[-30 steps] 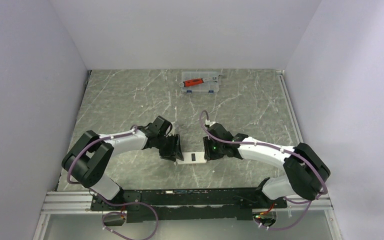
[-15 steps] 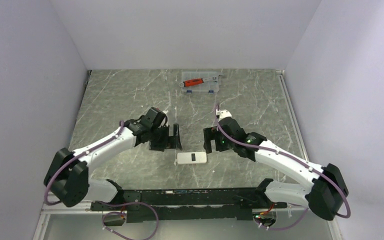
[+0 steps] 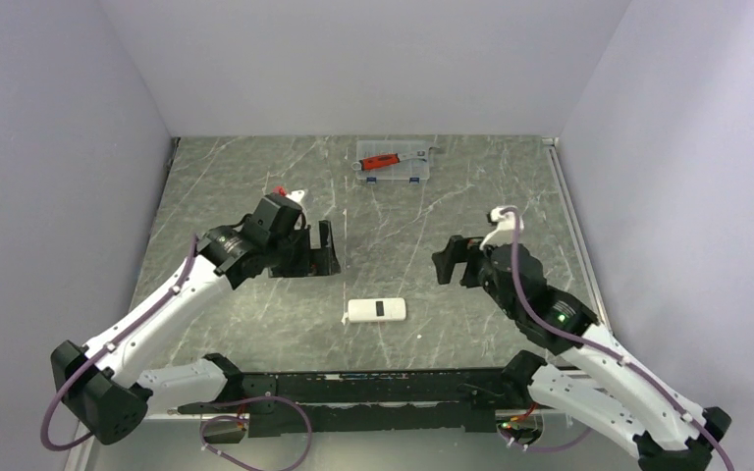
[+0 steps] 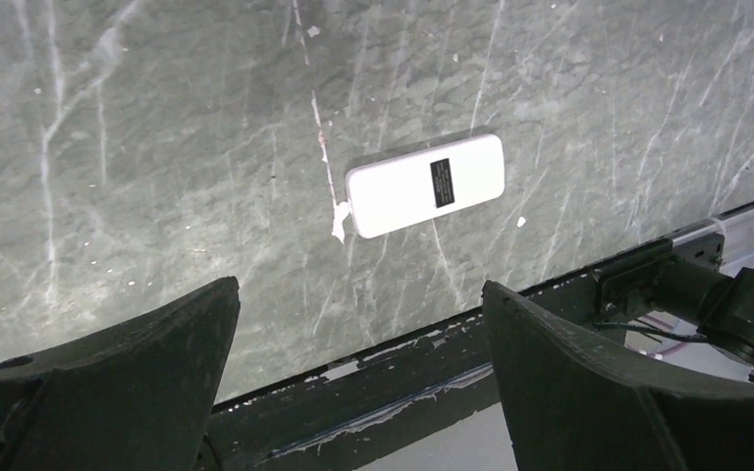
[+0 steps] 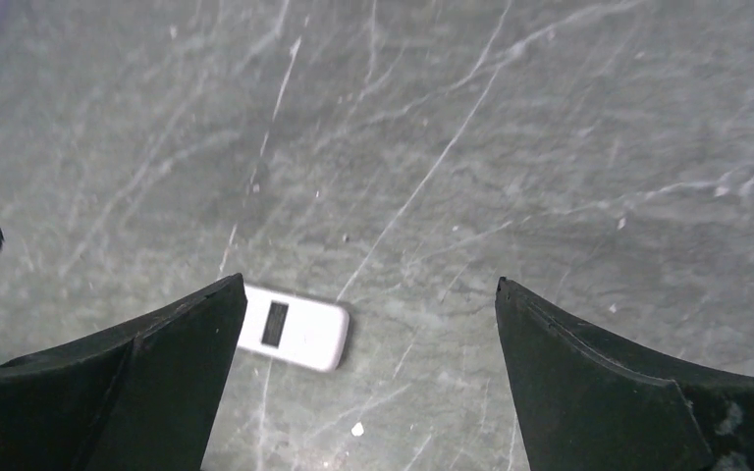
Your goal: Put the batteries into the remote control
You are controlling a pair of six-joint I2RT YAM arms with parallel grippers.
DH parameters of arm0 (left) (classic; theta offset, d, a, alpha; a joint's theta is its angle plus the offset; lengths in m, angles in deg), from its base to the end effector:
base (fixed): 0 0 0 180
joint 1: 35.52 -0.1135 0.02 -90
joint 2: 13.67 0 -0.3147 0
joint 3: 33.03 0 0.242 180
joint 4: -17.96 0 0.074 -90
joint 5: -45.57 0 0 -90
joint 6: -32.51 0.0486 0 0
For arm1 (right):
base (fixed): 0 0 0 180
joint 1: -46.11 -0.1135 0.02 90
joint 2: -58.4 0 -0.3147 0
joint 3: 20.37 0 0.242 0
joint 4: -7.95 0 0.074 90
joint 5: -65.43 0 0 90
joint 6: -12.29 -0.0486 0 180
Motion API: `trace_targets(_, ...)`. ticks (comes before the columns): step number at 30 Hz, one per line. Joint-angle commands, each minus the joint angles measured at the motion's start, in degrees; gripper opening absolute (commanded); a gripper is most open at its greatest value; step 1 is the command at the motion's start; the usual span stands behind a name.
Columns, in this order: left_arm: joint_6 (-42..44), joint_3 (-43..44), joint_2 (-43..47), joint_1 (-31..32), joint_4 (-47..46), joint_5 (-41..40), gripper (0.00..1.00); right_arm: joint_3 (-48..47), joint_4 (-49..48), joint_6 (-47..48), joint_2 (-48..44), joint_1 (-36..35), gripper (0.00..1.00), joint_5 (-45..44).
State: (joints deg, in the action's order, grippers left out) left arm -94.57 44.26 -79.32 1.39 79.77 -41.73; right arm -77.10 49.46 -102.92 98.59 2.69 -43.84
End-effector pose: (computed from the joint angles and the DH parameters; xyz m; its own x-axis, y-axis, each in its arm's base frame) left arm 0.1631 -0.1254 0.3549 -0.8661 -0.1027 -0.4892 0.1276 0.9008 -0.4150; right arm 0.0984 0.0710 0.3349 -0.4612 0.1171 -0.8795 -0.2598 0.9300 0.2601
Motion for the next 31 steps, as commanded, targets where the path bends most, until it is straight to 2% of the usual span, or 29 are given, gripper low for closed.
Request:
trace_targets(1, -1.00, 0.10, 3.65, 0.00, 2.56, -5.71, 0.99, 0.25, 2.54, -2.47, -4.71, 0.18, 1.00, -8.71)
trace_targets(9, -1.58, -1.79, 9.57, 0.01, 2.71, -7.22, 0.99, 0.52, 4.09, 0.30, -11.11, 0.18, 1.00, -7.31)
trace_targets(23, -1.84, -4.93, 26.41, 0.01, 0.76, -9.76, 0.99, 4.15, -1.65, 5.58, -24.96, 0.18, 1.00, -1.38)
trace_targets(27, 0.32, -9.05, 31.45, 0.01, -2.62, -7.78, 0.99, 4.26, -2.13, 6.39, -25.39, 0.22, 1.00, -0.38)
trace_targets(31, -1.35, -9.00, 31.29, 0.01, -0.76, -11.76, 0.99, 3.44, -1.70, 6.66, -23.63, 0.18, 1.00, -0.16)
